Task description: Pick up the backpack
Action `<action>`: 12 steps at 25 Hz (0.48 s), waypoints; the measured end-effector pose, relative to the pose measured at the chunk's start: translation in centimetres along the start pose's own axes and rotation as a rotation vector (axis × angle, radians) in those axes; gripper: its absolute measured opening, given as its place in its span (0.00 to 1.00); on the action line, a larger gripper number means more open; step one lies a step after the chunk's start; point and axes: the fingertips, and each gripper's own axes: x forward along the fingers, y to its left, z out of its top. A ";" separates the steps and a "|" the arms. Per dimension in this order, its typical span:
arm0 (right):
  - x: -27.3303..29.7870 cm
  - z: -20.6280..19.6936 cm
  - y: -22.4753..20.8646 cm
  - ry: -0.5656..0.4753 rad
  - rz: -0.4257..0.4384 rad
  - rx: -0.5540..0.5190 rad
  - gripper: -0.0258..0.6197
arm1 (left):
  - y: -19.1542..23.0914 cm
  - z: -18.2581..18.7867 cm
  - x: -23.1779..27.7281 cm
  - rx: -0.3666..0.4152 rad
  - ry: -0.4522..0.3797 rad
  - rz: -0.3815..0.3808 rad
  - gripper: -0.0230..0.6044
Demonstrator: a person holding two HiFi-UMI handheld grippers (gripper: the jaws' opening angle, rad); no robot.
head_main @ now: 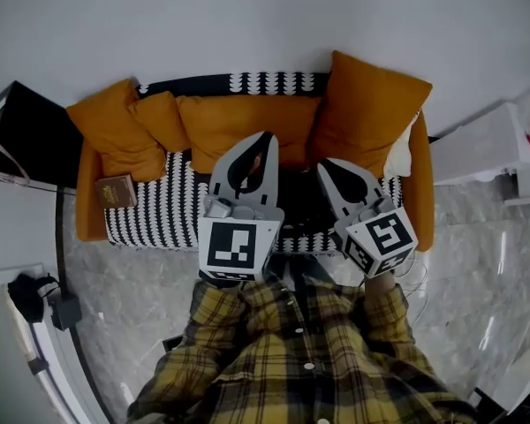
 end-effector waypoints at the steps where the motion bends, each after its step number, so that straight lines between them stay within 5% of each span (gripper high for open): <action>1: 0.1 -0.4 0.0 0.007 0.002 0.004 0.07 | -0.1 -0.4 0.2 0.000 0.009 -0.004 0.07; 12: 2.2 -7.1 -2.6 0.149 -0.012 0.057 0.07 | -0.2 -8.6 2.4 -0.066 0.180 -0.056 0.07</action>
